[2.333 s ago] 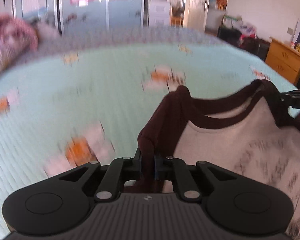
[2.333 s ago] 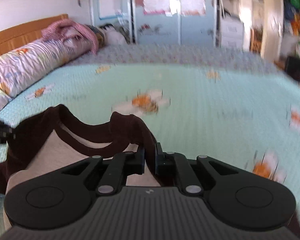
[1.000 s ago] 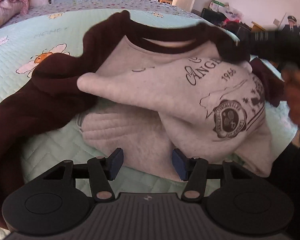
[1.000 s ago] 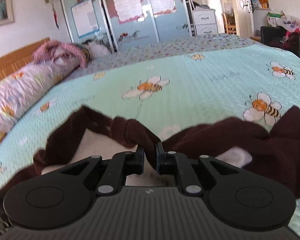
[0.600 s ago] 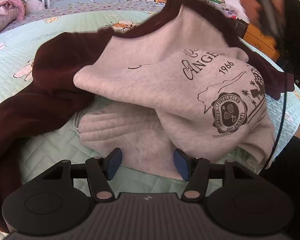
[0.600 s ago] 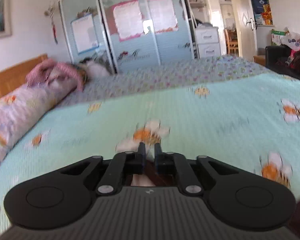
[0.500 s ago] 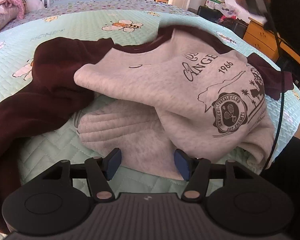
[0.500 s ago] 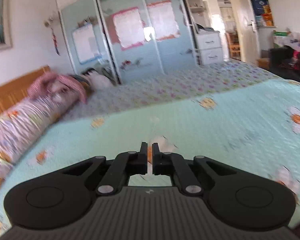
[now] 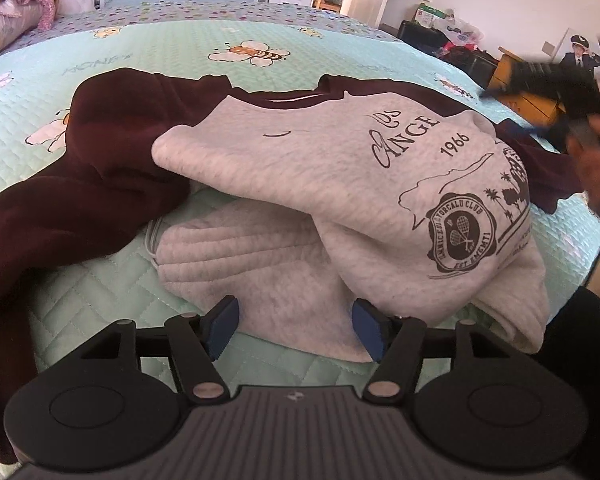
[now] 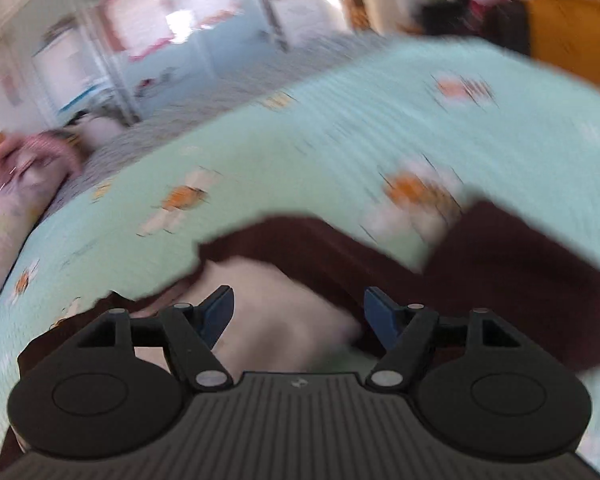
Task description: Fold clothes
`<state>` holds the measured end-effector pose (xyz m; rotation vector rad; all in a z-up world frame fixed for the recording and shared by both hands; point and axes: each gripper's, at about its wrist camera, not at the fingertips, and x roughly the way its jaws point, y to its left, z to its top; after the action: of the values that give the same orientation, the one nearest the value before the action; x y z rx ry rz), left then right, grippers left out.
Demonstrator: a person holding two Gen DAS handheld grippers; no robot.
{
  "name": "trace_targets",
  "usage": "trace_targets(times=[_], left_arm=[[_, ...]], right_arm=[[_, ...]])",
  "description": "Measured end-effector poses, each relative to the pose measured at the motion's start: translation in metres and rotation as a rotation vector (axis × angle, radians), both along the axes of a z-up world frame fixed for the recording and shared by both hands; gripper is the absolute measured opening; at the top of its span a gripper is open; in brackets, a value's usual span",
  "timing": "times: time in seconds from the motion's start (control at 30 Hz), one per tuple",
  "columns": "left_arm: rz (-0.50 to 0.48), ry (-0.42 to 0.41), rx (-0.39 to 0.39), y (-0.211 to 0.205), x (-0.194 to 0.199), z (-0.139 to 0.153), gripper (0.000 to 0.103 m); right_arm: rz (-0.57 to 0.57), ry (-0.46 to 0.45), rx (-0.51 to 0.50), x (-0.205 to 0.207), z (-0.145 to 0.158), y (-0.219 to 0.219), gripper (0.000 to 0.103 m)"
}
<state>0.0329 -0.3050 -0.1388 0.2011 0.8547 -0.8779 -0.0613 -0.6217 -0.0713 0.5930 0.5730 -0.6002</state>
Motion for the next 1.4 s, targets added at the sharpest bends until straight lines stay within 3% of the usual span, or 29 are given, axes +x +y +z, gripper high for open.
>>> trace_targets(times=[0.1, 0.23, 0.27, 0.3, 0.33, 0.43, 0.5, 0.57, 0.6, 0.63, 0.67, 0.7, 0.77, 0.97, 1.17, 1.27, 1.4], left_arm=[[0.008, -0.001, 0.007, -0.001, -0.001, 0.0, 0.066], [0.018, 0.011, 0.014, 0.001, -0.001, 0.001, 0.066], [0.017, 0.01, 0.018, 0.0, -0.001, 0.001, 0.066], [0.017, 0.01, 0.023, 0.0, -0.001, 0.001, 0.066], [0.016, 0.009, 0.027, -0.001, -0.002, 0.002, 0.067], [0.03, 0.04, 0.015, 0.001, 0.002, 0.005, 0.067], [0.043, 0.076, -0.004, 0.003, 0.006, 0.006, 0.067], [0.055, 0.113, -0.024, 0.006, 0.011, 0.006, 0.068], [0.058, 0.124, -0.031, 0.007, 0.012, 0.006, 0.068], [0.059, 0.126, -0.035, 0.008, 0.011, 0.006, 0.068], [0.059, 0.128, -0.038, 0.009, 0.011, 0.006, 0.068], [0.06, 0.133, -0.044, 0.01, 0.011, 0.007, 0.068], [0.068, 0.143, -0.067, 0.016, 0.013, 0.011, 0.068], [0.168, 0.177, -0.162, 0.035, 0.044, 0.032, 0.068], [0.272, 0.375, -0.263, 0.025, 0.09, 0.027, 0.068], [0.313, 0.468, -0.291, 0.009, 0.114, 0.014, 0.068], [0.451, 0.638, -0.381, -0.006, 0.156, -0.016, 0.068]], right_arm=[[-0.027, 0.023, 0.144, -0.007, -0.027, -0.01, 0.073], [-0.04, -0.035, 0.31, 0.008, -0.056, -0.03, 0.073], [-0.046, -0.058, 0.34, 0.014, -0.061, -0.034, 0.067], [-0.049, -0.078, 0.355, 0.023, -0.063, -0.039, 0.04], [-0.051, -0.081, 0.351, 0.036, -0.06, -0.044, 0.023], [-0.068, -0.168, 0.247, 0.056, -0.026, -0.06, 0.012], [-0.083, -0.292, 0.184, 0.05, 0.005, -0.065, 0.012], [-0.091, -0.349, 0.137, 0.039, 0.022, -0.066, 0.015], [-0.087, -0.354, 0.122, 0.034, 0.023, -0.065, 0.027], [-0.075, -0.311, 0.124, 0.031, 0.017, -0.065, 0.052], [-0.062, -0.263, 0.127, 0.027, 0.011, -0.064, 0.062], [-0.062, -0.195, 0.14, 0.022, 0.002, -0.063, 0.066], [-0.088, -0.163, 0.18, -0.002, -0.016, -0.059, 0.066], [-0.097, -0.268, 0.328, -0.054, -0.051, -0.025, 0.066], [-0.09, -0.304, 0.427, -0.051, -0.088, -0.027, 0.068], [-0.084, -0.352, 0.393, -0.06, -0.095, -0.019, 0.068], [-0.066, -0.356, 0.377, -0.058, -0.094, -0.019, 0.068]])
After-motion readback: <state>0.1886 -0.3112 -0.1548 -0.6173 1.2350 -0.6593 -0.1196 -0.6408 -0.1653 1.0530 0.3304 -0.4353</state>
